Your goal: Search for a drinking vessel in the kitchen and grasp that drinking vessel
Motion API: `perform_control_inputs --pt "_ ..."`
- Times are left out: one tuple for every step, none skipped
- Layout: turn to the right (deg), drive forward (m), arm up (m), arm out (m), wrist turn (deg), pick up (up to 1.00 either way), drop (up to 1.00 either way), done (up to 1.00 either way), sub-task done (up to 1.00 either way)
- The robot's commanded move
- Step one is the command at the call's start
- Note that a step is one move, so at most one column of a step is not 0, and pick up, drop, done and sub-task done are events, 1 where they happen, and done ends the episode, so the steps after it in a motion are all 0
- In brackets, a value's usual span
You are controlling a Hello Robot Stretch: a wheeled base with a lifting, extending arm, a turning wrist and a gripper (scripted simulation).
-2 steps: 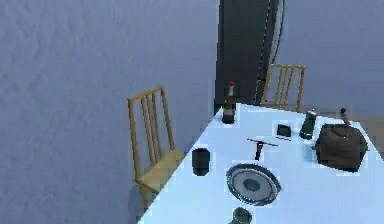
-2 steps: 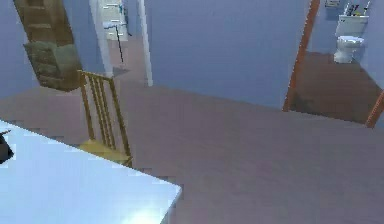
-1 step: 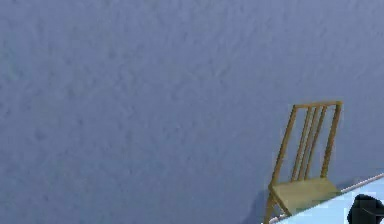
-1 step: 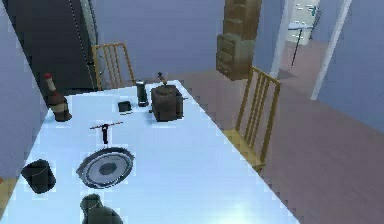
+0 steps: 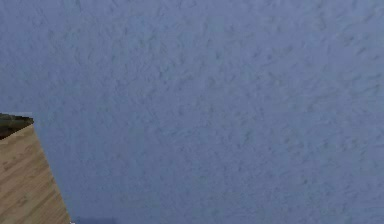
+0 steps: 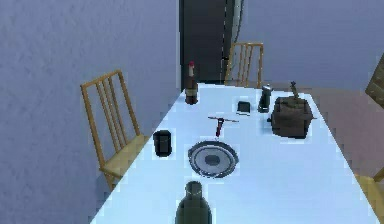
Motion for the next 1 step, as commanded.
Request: perform_control_inputs --pt "0.0 0.00 0.50 0.00 0.0 0.00 0.00 0.00 0.00"
